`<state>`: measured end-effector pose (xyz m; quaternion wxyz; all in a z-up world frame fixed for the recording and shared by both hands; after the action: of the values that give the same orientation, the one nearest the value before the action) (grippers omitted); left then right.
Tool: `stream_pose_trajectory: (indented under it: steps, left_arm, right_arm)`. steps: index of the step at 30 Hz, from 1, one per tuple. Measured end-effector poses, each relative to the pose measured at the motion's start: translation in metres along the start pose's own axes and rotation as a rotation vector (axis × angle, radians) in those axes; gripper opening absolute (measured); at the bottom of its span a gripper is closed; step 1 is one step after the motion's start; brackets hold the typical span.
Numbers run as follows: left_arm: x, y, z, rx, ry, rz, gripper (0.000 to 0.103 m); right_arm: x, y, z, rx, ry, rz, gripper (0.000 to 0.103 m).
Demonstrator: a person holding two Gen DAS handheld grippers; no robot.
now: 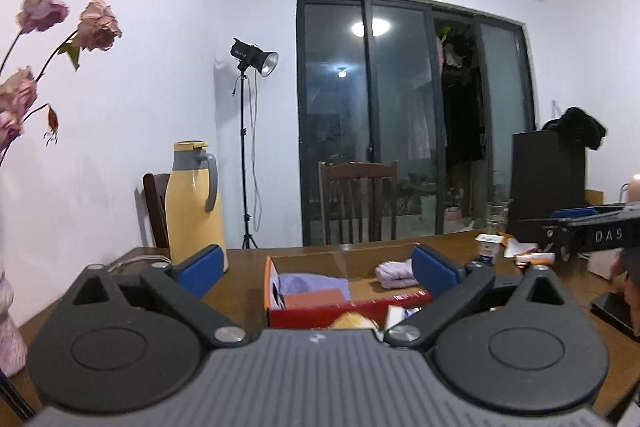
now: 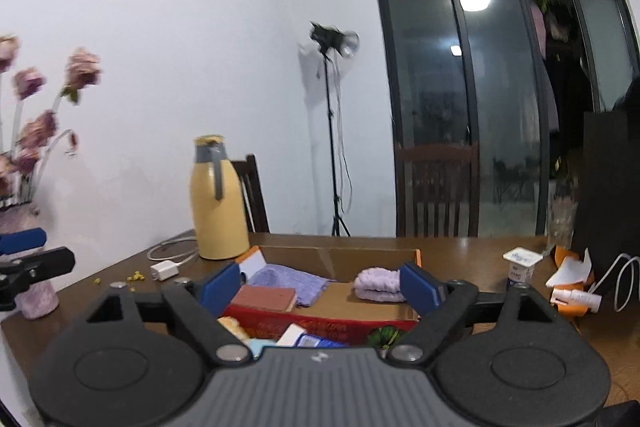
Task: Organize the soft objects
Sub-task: 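Withdraw the right gripper from the box back toward the pile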
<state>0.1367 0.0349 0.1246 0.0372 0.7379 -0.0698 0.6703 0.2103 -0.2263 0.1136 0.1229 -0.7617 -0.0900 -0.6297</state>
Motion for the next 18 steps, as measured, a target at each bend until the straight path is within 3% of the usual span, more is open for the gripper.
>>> stream_pose_trajectory:
  steps: [4,9,14,18]
  left_arm:
    - [-0.021,-0.003,-0.022,0.015,-0.028,-0.027,0.103]
    - [-0.048,-0.007,-0.024,-0.034,-0.091,-0.046,0.103]
    - [-0.052,-0.014,-0.014,-0.018,-0.098,-0.091,0.103]
    - [-0.069,-0.015,0.003,-0.013,-0.157,-0.093,0.103]
  right_arm:
    - [-0.029,-0.019,-0.03,0.038,-0.007,-0.018,0.093]
    - [-0.064,-0.027,-0.06,0.026,0.0,-0.022,0.094]
    - [-0.08,-0.026,-0.055,-0.021,-0.036,-0.045,0.094]
    - [-0.094,-0.023,-0.034,-0.019,-0.093,-0.017,0.094]
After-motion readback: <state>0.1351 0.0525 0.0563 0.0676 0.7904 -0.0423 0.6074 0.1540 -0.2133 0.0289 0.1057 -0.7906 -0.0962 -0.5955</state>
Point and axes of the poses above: each gripper's, at about its wrist camera, not at the fingertips, and z roughly the way its jaws point, y to its right, x to its top, the point moved 5 cm from there along z, roughly the way its jaws point, and after that the axes turned 1 degree about -x, right-handed, at the moved point
